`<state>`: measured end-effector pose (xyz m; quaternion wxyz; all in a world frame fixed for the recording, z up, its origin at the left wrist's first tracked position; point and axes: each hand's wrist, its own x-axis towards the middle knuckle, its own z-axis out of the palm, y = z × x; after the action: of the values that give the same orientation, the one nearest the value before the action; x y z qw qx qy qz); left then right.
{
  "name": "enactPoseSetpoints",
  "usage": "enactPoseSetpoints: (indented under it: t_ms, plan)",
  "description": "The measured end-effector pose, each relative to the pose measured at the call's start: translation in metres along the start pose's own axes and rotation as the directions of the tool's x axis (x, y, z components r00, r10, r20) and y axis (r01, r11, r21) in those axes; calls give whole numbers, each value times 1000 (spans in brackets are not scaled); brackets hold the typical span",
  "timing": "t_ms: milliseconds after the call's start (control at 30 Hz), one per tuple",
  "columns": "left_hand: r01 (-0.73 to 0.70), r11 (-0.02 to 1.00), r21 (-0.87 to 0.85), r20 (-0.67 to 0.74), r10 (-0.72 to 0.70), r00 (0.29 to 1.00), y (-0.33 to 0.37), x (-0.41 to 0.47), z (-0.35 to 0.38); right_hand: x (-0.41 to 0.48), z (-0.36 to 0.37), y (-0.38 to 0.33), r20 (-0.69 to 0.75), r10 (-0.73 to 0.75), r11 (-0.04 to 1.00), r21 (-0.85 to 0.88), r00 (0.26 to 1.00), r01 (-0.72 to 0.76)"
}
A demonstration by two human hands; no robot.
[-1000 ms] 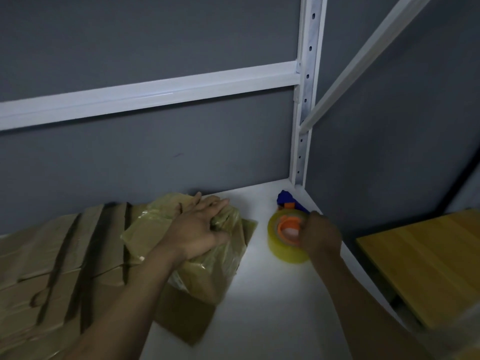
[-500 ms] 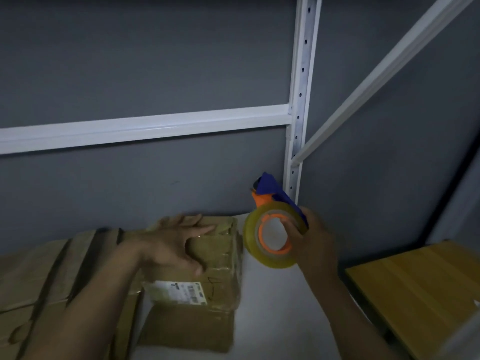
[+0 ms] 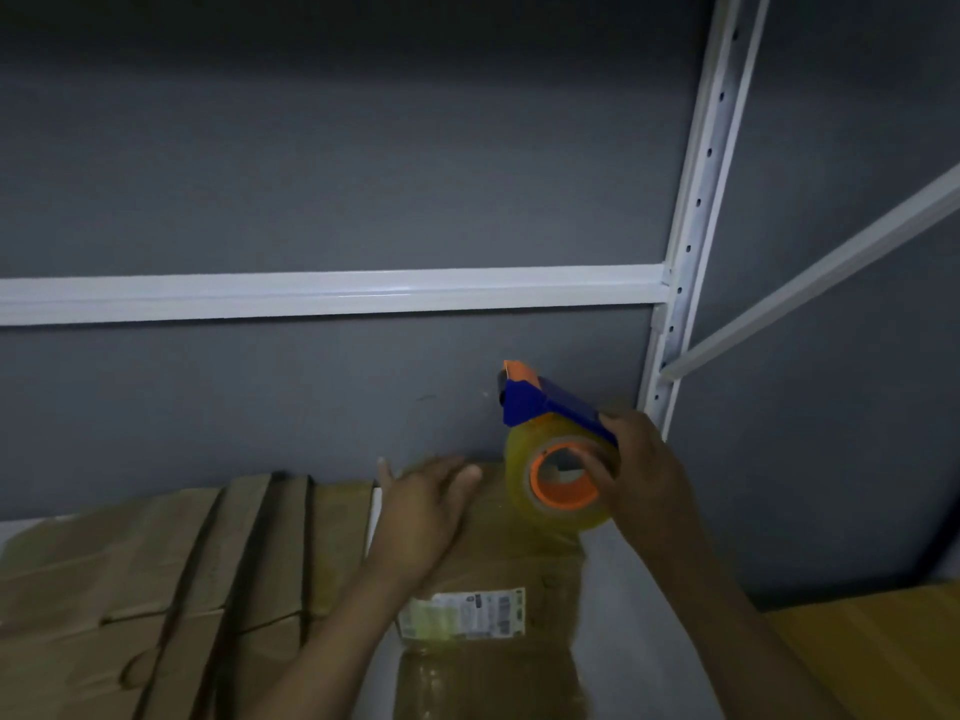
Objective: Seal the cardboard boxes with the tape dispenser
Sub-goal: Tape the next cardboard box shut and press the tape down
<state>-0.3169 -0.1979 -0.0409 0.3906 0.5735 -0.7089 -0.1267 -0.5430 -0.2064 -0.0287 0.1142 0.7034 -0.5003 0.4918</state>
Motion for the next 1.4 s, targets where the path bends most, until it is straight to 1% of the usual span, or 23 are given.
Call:
enactPoseSetpoints:
  t_ms: [33, 67, 100, 133, 167, 200, 267, 333, 367, 400, 467, 567, 600, 633, 700, 800, 867, 933, 1000, 1067, 1167, 1267, 1400]
  plan:
    - [63, 977, -205, -42, -73, 996, 7, 1, -6, -1, 1, 1, 3, -5, 1000, 13, 1000, 5]
    - [156, 899, -408, -4, -173, 985, 13, 5, -11, -2, 1, 1, 8, -11, 1000, 17, 1000, 11]
    - [261, 772, -579, 95, -255, 962, 23, 11, -17, -1, 2, 1, 22, -20, 1000, 11, 1000, 20]
    - [360, 622, -695, 217, -297, 930, 31, 17, -22, 0, 2, 1, 54, -22, 1000, 14, 998, 21]
    - [429, 485, -762, 309, -310, 899, 37, 23, -26, 3, 1, 1, 102, -7, 999, 38, 995, 3]
    - [466, 395, -792, 360, -315, 878, 41, 28, -29, 6, -2, 0, 154, 14, 997, 72, 988, -26]
    - [486, 310, -817, 389, -327, 861, 43, 34, -32, 15, -8, -3, 272, 50, 983, 155, 961, -96]
    - [485, 257, -836, 406, -306, 861, 43, 37, -33, 25, -12, -8, 448, 63, 955, 234, 892, -184]
    - [484, 246, -840, 412, -292, 863, 43, 38, -34, 30, -13, -11, 525, 51, 938, 267, 849, -222]
    - [481, 261, -837, 410, -283, 867, 42, 40, -35, 35, -13, -14, 575, 33, 921, 299, 817, -248]
    - [469, 350, -811, 384, -286, 878, 41, 43, -41, 42, -11, -15, 606, -5, 907, 338, 795, -252]
    - [436, 546, -715, 290, -337, 896, 38, 47, -54, 56, -16, -18, 613, -88, 953, 281, 785, -113]
    - [434, 584, -686, 265, -354, 897, 37, 47, -58, 62, -19, -20, 612, -102, 963, 259, 785, -77]
    - [444, 583, -680, 262, -373, 890, 36, 46, -61, 68, -22, -23, 612, -112, 969, 241, 783, -50]
    - [478, 526, -703, 280, -413, 866, 34, 43, -63, 80, -25, -27, 628, -136, 976, 216, 767, -4]
    - [516, 453, -727, 287, -482, 828, 23, 35, -60, 87, -24, -30, 680, -176, 978, 201, 712, 50]
    - [513, 422, -747, 253, -534, 807, 9, 29, -61, 83, -21, -25, 709, -187, 981, 174, 680, 89]
    - [500, 396, -770, 219, -571, 791, -7, 22, -61, 78, -21, -16, 720, -162, 987, 117, 675, 112]
    - [513, 366, -776, 244, -576, 780, -18, 17, -57, 79, -21, -8, 721, -136, 989, 57, 679, 137]
    - [524, 350, -776, 253, -588, 768, -26, 14, -48, 80, -19, -8, 734, -143, 984, 35, 664, 174]
    - [532, 386, -753, 219, -616, 757, -38, 14, -43, 80, -10, -24, 761, -145, 975, 2, 633, 221]
    - [547, 419, -725, 188, -643, 742, -44, 12, -42, 80, -1, -39, 779, -160, 951, -42, 606, 306]
    - [552, 534, -640, 89, -663, 744, -53, 8, -42, 77, 14, -54, 821, -164, 915, -82, 548, 395]
